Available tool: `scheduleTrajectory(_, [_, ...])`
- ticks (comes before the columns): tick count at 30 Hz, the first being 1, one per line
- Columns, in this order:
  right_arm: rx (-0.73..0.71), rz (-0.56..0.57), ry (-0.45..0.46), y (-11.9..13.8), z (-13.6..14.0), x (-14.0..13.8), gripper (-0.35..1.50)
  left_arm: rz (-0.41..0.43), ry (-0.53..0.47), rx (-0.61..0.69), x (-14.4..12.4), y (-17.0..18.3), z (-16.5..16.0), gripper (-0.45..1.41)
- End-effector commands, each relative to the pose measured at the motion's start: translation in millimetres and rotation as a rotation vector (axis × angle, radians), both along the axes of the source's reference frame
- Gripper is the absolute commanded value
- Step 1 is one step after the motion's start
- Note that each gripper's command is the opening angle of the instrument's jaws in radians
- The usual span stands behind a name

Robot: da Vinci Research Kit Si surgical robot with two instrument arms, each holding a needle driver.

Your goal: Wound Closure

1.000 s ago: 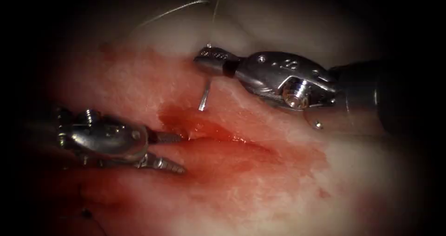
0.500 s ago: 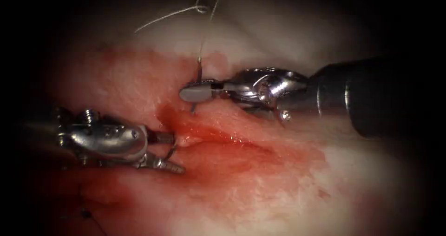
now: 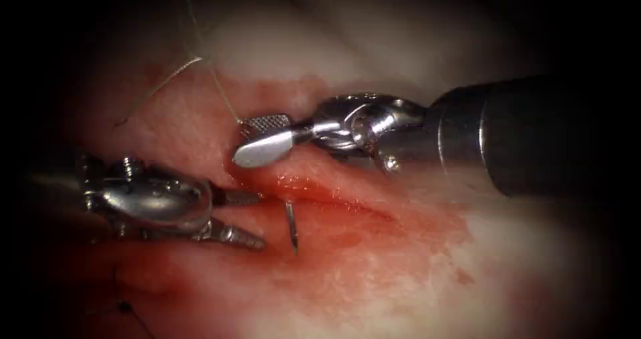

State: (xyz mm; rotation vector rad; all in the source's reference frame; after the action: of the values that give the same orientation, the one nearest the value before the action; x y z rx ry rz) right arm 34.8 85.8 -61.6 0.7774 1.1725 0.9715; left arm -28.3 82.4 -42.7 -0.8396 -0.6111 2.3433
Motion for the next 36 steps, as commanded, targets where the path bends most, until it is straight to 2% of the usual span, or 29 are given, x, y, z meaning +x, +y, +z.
scheduleTrajectory(1, [-0.131,0.006,-0.038,0.4,1.0,0.5,1.25,0.001,-0.001,0.001,-0.5,-0.4,0.5,0.58])
scheduleTrajectory(3, [-0.305,0.027,-0.123,0.7,1.0,0.4,1.33,0.001,-0.001,0.001,-0.5,-0.4,0.5,0.58])
scheduleTrajectory(5, [-0.421,0.015,-0.168,1.0,0.8,0.4,1.35,0.002,-0.001,0.001,-0.5,-0.5,0.5,0.58])
scheduleTrajectory(8, [-0.522,0.017,-0.239,1.8,-0.5,0.3,1.35,0.002,-0.002,0.001,-0.4,-0.5,0.5,0.58])
scheduleTrajectory(16, [-0.534,0.040,-0.295,2.1,-2.3,0.3,1.03,0.002,-0.002,0.001,-0.5,-0.5,0.5,0.58])
scheduleTrajectory(18, [-0.532,0.026,-0.271,1.9,-2.3,0.1,0.66,0.002,-0.002,0.001,-0.5,-0.5,0.5,0.58])
scheduleTrajectory(19, [-0.532,0.012,-0.242,1.8,-2.2,0.1,0.09,0.002,-0.002,0.001,-0.5,-0.5,0.5,0.58])
scheduleTrajectory(20, [-0.503,0.012,-0.226,1.7,-2.1,0.0,-0.35,0.002,-0.002,0.001,-0.5,-0.5,0.5,0.58])
scheduleTrajectory(26, [-0.358,-0.027,-0.273,0.9,-1.0,-0.2,-0.35,0.003,-0.002,0.002,-0.4,-0.5,0.4,0.58])
scheduleTrajectory(32, [-0.199,0.012,-0.284,0.8,0.1,-0.9,-0.35,0.003,-0.002,0.002,-0.4,-0.5,0.4,0.58])
scheduleTrajectory(34, [-0.073,0.064,-0.276,1.0,0.3,-1.1,-0.35,0.003,-0.003,0.002,-0.4,-0.5,0.4,0.58])
scheduleTrajectory(36, [-0.010,0.076,-0.275,1.0,0.5,-1.1,-0.35,0.003,-0.002,0.002,-0.4,-0.6,0.3,0.58])
